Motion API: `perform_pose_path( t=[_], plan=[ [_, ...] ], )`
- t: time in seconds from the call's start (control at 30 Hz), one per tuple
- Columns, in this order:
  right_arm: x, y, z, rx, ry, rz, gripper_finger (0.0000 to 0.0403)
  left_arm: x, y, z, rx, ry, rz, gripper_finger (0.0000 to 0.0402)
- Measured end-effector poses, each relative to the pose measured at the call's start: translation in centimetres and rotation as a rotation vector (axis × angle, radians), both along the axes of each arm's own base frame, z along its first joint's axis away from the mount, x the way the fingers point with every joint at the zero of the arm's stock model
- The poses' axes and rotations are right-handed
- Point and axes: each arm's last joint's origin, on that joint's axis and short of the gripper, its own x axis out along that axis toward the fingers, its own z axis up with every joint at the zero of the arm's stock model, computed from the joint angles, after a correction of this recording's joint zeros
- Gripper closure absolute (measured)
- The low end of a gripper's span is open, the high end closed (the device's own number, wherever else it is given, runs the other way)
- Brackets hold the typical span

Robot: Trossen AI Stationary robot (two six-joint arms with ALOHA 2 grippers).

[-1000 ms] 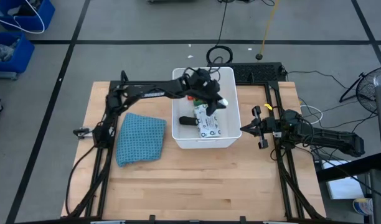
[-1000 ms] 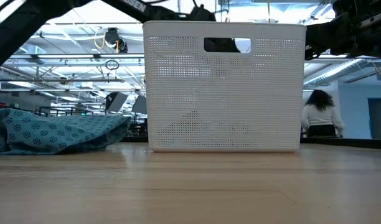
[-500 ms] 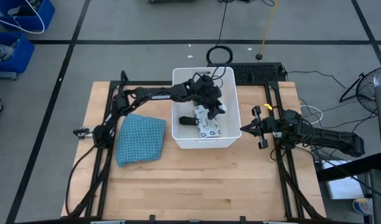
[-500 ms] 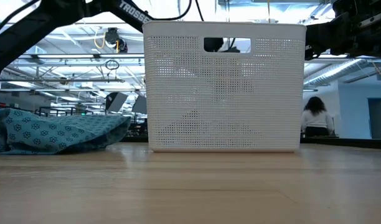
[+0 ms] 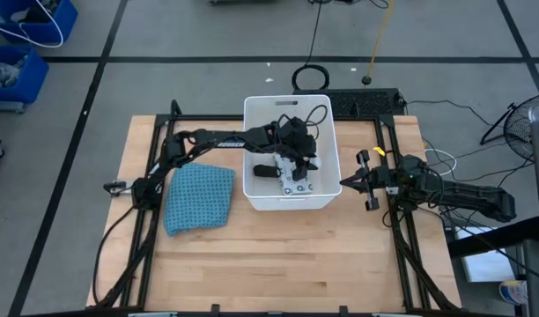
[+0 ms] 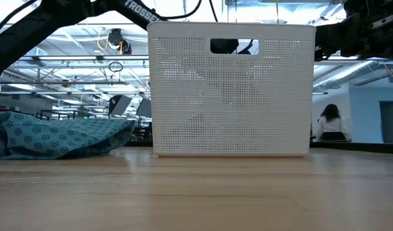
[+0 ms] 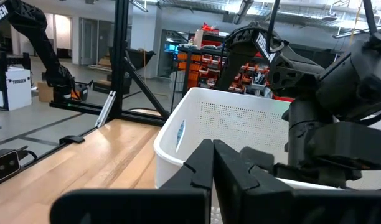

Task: Pick & place medical supplies in basket/bin
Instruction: Put the white pill bottle into the white bin, then return to Home Position

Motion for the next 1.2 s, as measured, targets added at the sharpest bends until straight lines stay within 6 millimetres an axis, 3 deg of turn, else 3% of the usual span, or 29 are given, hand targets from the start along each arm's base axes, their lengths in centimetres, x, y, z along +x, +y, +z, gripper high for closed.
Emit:
perform_pose_path(
  t=[0.33, 0.5, 0.87, 1.2],
  plan=[
    [0.0, 0.0, 0.0, 0.0, 0.0, 0.0, 0.0403, -0.1, 0.1, -0.1, 0.002, 0.012, 0.006, 0.0198],
    [0.0, 0.0, 0.0, 0.0, 0.0, 0.0, 0.0403, -0.1, -0.1, -0.2, 0.01, 0.023, -0.014, 0.021],
    [0.0, 0.0, 0.0, -0.004, -0.001, 0.0, 0.0403, 0.4, -1.8, -0.1, 0.06, 0.002, -0.082, 0.0188],
    [0.0, 0.0, 0.0, -0.008, -0.004, -0.001, 0.0403, 0.6, -2.1, 0.1, -0.017, -0.01, -0.06, 0.0186]
  ],
)
